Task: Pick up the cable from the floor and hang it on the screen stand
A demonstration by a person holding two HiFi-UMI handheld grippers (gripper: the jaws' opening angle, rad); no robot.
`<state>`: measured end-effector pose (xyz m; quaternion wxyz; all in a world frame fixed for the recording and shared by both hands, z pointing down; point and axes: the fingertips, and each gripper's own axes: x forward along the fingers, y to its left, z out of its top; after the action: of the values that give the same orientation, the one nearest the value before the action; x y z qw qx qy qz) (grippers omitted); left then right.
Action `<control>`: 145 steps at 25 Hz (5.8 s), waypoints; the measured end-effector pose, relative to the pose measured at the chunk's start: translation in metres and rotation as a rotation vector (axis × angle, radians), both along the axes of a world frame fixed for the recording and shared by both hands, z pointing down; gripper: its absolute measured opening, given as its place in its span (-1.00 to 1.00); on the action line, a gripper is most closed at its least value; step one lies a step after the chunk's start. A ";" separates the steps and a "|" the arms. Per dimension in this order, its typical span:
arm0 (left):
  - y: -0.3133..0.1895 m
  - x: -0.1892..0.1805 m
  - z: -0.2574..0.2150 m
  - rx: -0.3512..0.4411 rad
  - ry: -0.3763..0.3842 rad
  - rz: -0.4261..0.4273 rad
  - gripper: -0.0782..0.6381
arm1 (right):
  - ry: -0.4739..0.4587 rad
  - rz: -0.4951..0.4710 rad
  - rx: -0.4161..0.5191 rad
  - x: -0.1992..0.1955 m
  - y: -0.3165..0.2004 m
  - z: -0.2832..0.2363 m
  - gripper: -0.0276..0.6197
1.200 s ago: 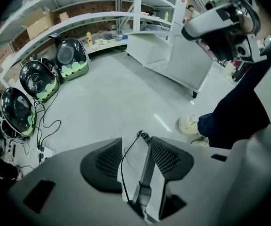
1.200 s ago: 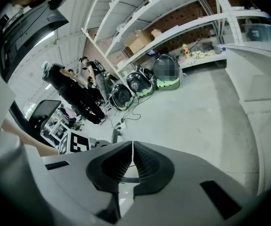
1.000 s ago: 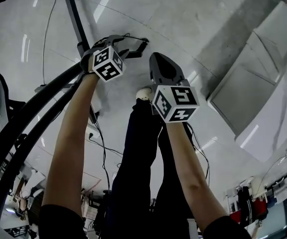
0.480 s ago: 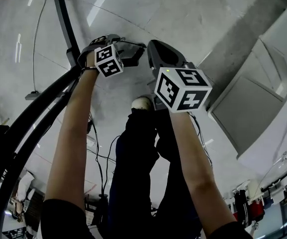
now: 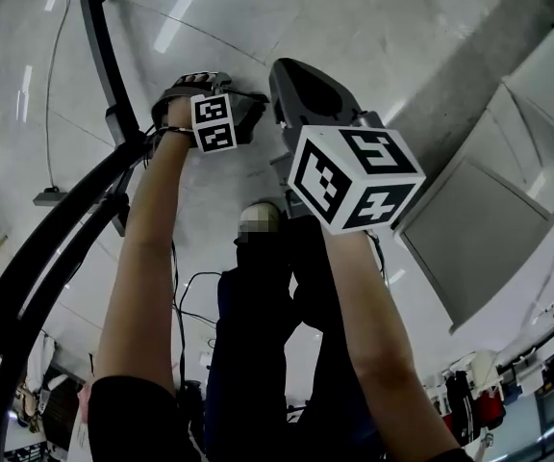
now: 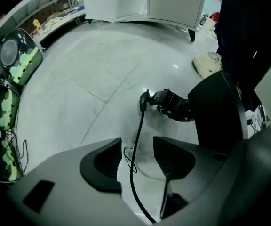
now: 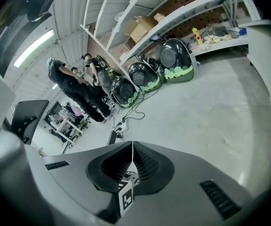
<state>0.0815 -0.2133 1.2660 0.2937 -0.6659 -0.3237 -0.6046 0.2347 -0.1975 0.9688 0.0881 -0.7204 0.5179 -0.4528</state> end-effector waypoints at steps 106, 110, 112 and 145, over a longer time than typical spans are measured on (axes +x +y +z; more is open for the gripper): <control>0.045 -0.077 -0.794 -0.170 0.795 -0.755 -0.75 | 0.143 -0.089 0.264 -0.153 0.100 -0.544 -0.84; 0.048 -0.092 -0.817 -0.199 0.823 -0.841 -0.75 | 0.156 -0.149 0.292 -0.166 0.089 -0.568 -0.84; 0.050 -0.101 -0.830 -0.218 0.842 -0.886 -0.75 | 0.142 -0.167 0.313 -0.173 0.081 -0.581 -0.84; 0.023 -0.073 -1.040 -0.173 1.146 -0.868 -0.75 | 0.225 -0.383 0.522 -0.179 0.051 -0.727 -0.84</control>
<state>0.0089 -0.1901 0.2263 0.0970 -0.9676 0.1281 -0.1948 0.0557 -0.1465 0.2418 0.1254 -0.6086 0.7487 -0.2311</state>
